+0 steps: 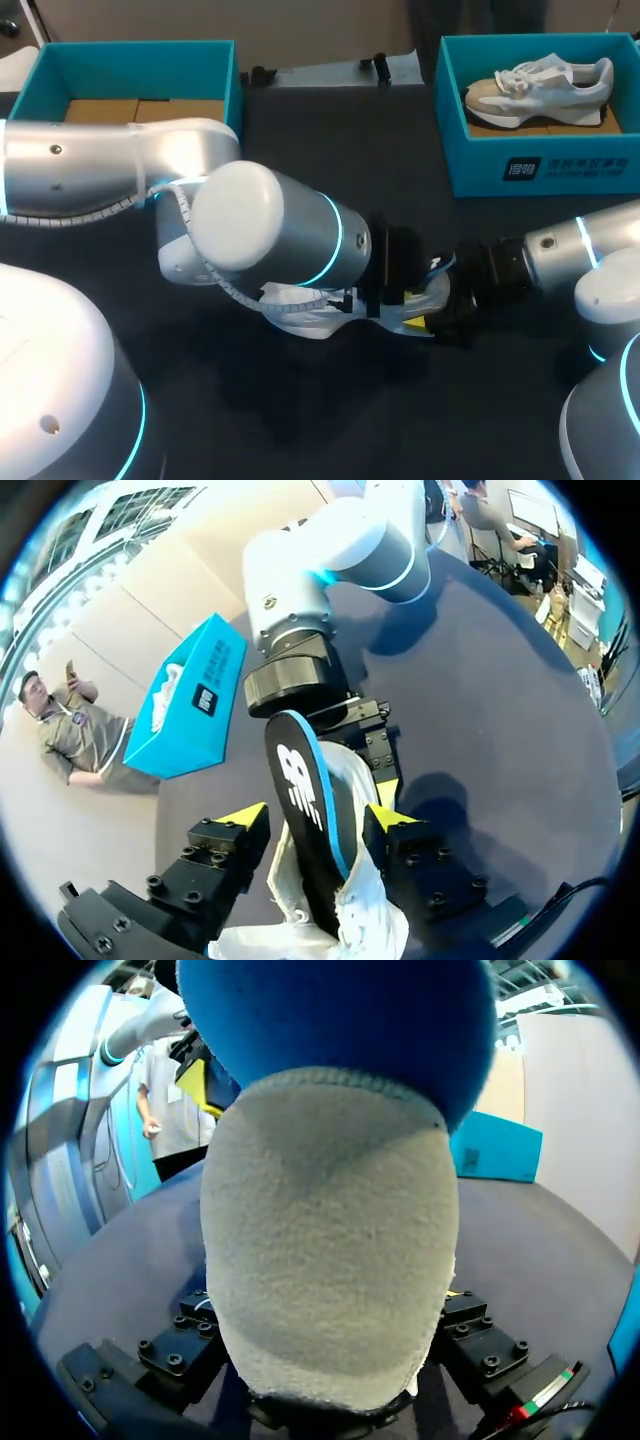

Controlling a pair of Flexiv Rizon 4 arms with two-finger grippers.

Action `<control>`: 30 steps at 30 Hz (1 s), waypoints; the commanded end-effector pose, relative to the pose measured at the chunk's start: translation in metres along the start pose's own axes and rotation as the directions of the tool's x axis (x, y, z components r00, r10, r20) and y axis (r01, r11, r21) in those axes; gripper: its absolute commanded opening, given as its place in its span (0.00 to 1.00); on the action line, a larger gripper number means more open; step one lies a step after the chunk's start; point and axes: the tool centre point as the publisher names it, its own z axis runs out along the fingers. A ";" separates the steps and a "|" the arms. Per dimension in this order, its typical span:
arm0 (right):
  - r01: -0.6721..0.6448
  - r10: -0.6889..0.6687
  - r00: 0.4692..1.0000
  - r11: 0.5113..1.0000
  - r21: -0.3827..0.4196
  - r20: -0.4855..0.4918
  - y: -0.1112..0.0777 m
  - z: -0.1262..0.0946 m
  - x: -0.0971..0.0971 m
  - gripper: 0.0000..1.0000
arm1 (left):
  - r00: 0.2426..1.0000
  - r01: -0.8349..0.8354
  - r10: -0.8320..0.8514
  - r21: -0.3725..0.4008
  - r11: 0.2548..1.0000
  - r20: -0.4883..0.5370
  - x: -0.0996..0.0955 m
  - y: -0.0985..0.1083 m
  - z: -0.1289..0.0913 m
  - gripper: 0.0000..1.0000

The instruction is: Take the shoe out of the shoebox, open the shoe tongue, remove and reinsert the insole, then place the shoe into the shoebox

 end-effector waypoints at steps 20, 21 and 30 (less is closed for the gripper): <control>0.000 0.000 1.000 1.000 0.003 0.002 -0.003 0.004 0.000 0.00 | 0.993 0.001 -0.002 0.005 1.000 0.120 0.003 0.011 0.016 0.48; 0.000 0.000 1.000 1.000 0.003 0.002 -0.003 0.004 0.000 0.00 | 0.992 0.004 -0.005 0.005 1.000 0.125 0.003 0.012 0.016 0.48; 0.000 0.000 1.000 1.000 0.003 0.002 -0.003 0.004 0.000 0.00 | 0.988 0.045 -0.045 0.001 0.999 0.146 0.002 0.014 0.026 0.48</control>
